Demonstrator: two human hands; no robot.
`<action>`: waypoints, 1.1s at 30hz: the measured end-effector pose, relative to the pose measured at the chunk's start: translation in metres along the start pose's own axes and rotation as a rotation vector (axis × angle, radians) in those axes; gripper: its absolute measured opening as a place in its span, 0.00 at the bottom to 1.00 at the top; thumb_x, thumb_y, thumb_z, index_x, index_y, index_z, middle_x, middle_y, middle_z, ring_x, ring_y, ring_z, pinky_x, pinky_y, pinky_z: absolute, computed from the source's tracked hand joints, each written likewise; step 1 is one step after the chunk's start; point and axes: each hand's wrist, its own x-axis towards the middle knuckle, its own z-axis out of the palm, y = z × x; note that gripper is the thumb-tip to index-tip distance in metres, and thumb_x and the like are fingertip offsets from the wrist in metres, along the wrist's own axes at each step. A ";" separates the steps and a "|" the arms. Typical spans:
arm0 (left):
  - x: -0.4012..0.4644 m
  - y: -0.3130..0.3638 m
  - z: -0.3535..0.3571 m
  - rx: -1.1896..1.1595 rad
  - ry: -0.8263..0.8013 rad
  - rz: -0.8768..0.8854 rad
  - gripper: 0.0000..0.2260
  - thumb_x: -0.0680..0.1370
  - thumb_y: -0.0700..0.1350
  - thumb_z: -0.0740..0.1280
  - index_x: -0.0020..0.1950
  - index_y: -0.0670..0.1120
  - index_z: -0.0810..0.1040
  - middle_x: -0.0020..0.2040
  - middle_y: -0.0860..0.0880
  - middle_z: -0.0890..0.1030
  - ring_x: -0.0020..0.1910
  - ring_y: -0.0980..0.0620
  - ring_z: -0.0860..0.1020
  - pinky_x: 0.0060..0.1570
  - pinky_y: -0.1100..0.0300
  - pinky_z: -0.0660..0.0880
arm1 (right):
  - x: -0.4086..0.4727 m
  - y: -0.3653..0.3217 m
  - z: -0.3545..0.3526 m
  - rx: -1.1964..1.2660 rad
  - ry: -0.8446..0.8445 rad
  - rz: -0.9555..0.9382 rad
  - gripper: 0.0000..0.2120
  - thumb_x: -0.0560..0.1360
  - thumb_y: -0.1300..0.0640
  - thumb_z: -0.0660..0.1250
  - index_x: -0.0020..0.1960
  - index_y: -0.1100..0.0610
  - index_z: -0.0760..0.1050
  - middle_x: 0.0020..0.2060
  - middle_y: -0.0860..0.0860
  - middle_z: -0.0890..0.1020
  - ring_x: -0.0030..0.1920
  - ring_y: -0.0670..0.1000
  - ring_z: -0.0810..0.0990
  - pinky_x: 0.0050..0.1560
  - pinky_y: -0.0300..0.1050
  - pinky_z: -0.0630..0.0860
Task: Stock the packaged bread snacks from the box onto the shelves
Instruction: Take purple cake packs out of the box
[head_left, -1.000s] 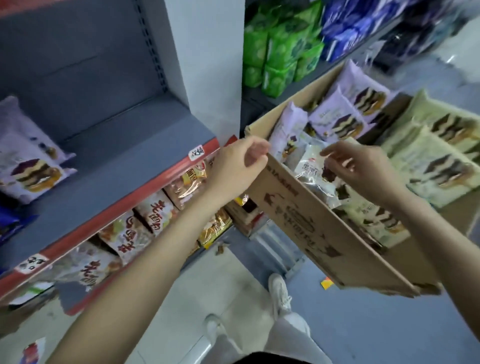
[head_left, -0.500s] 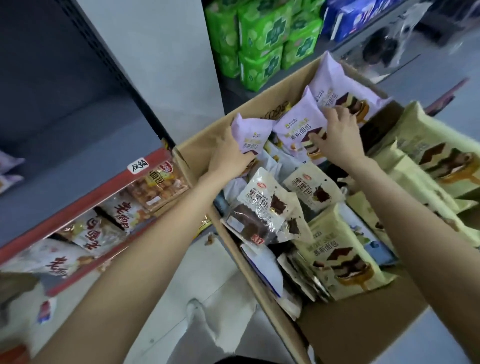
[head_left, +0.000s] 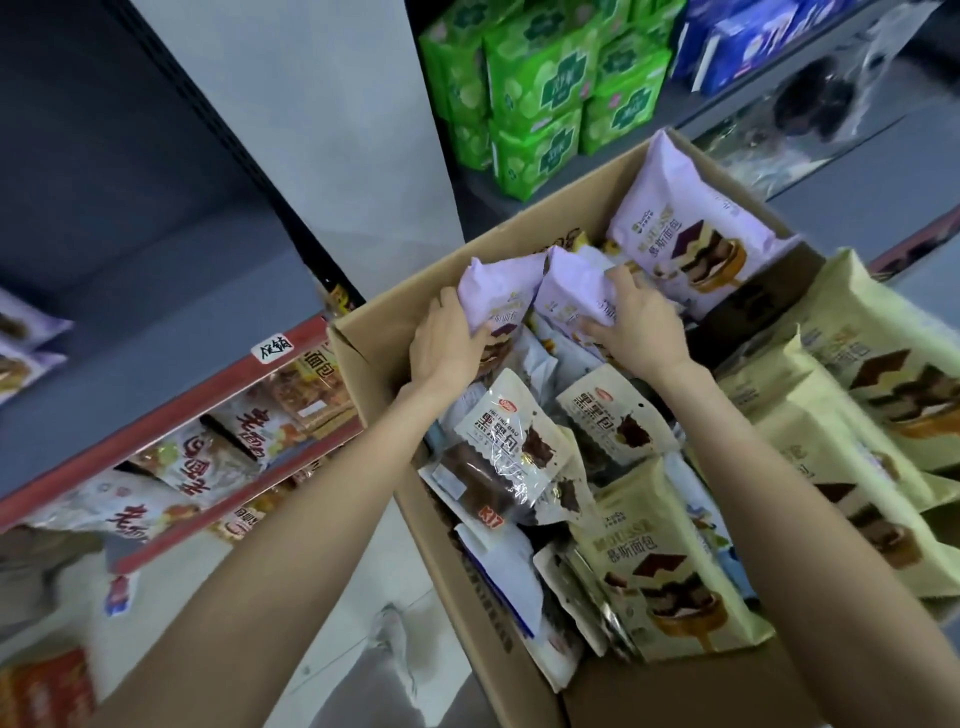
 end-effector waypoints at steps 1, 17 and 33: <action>-0.003 0.000 -0.007 -0.060 0.050 0.034 0.19 0.78 0.51 0.65 0.61 0.40 0.68 0.59 0.42 0.75 0.58 0.41 0.74 0.51 0.50 0.72 | -0.006 -0.006 -0.003 -0.053 0.052 -0.038 0.25 0.74 0.50 0.68 0.64 0.62 0.66 0.55 0.62 0.75 0.53 0.64 0.76 0.39 0.51 0.67; -0.065 -0.093 -0.172 -1.125 0.365 -0.177 0.14 0.75 0.60 0.66 0.52 0.52 0.78 0.53 0.51 0.84 0.52 0.50 0.82 0.55 0.47 0.78 | -0.050 -0.156 -0.098 0.351 0.112 -0.381 0.18 0.76 0.40 0.62 0.62 0.47 0.69 0.41 0.54 0.81 0.41 0.58 0.80 0.45 0.53 0.75; -0.188 -0.299 -0.185 -0.888 0.770 -0.441 0.15 0.72 0.64 0.67 0.47 0.54 0.75 0.47 0.54 0.82 0.50 0.53 0.80 0.55 0.45 0.76 | -0.087 -0.289 0.052 1.027 -0.518 -0.199 0.09 0.75 0.52 0.68 0.53 0.44 0.72 0.49 0.48 0.83 0.45 0.49 0.85 0.45 0.48 0.81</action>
